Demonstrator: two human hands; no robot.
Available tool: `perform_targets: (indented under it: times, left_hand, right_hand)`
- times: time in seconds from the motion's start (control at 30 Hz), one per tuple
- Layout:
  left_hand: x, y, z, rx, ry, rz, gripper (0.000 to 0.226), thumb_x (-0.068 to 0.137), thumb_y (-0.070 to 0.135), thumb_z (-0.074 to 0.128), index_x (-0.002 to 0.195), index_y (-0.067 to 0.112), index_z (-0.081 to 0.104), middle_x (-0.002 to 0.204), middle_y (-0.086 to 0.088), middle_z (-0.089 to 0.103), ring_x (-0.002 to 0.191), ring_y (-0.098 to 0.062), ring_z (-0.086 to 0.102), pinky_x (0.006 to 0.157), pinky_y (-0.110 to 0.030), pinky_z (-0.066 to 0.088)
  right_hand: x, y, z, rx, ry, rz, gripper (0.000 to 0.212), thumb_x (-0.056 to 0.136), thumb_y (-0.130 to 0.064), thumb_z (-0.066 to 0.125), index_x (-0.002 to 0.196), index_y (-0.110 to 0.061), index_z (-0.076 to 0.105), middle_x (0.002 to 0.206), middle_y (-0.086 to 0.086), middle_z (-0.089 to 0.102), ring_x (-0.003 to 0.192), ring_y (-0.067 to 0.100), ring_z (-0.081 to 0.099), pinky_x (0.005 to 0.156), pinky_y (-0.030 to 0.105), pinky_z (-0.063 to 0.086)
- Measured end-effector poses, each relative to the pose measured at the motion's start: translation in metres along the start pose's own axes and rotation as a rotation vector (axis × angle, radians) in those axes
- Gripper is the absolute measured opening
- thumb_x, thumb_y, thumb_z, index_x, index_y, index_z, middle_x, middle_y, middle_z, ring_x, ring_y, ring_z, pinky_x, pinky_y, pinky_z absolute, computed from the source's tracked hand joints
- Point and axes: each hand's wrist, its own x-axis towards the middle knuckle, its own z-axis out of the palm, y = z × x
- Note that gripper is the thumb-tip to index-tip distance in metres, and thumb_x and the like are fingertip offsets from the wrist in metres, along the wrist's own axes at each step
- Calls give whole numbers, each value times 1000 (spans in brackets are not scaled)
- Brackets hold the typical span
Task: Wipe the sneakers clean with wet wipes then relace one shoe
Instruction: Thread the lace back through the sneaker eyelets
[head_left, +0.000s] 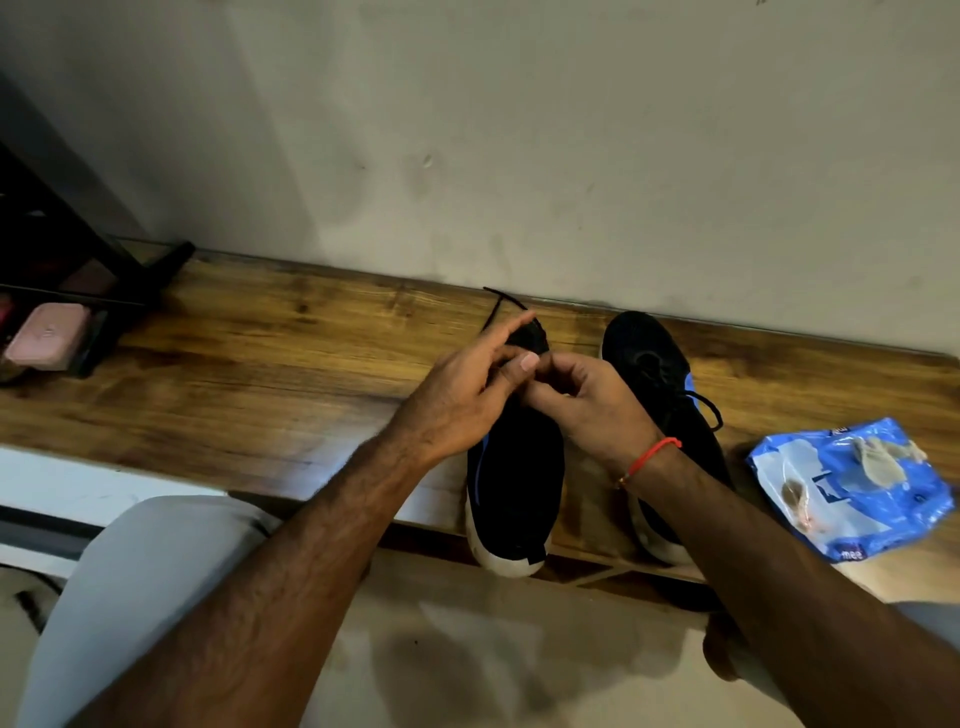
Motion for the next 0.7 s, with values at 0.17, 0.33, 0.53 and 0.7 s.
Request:
perform_targets:
  times: [0.17, 0.33, 0.53, 0.7]
  left_hand:
    - [-3, -4, -11, 386, 16, -10, 44, 105, 51, 41, 140, 29, 54, 109, 5, 69, 105, -18, 65, 102, -51, 46]
    - [-2, -1, -33, 291, 95, -130, 23, 96, 40, 66, 113, 25, 68, 62, 12, 57, 61, -6, 57, 66, -24, 51]
    - [-8, 4, -23, -202, -193, -451, 29, 95, 20, 70, 119, 14, 57, 76, -7, 76, 47, -10, 54, 48, -27, 46]
    - [-6, -3, 8, 36, -60, -292, 36, 95, 29, 70, 129, 30, 61, 68, 1, 73, 54, -9, 68, 50, -29, 57]
  right_hand:
    - [3, 4, -1, 24, 72, 63, 2, 87, -11, 66, 87, -9, 66, 88, 22, 69, 75, 29, 64, 78, 55, 54]
    - [7, 13, -4, 101, 165, 143, 15, 81, -11, 69, 80, -24, 63, 85, 17, 72, 87, 34, 70, 87, 52, 57]
    - [7, 10, 0, 204, 131, 129, 10, 89, -4, 66, 86, -14, 64, 76, 4, 72, 78, 14, 69, 83, 34, 56]
    - [4, 4, -4, 141, 1, 42, 3, 93, -6, 63, 94, -6, 66, 81, 6, 72, 80, 12, 69, 81, 27, 55]
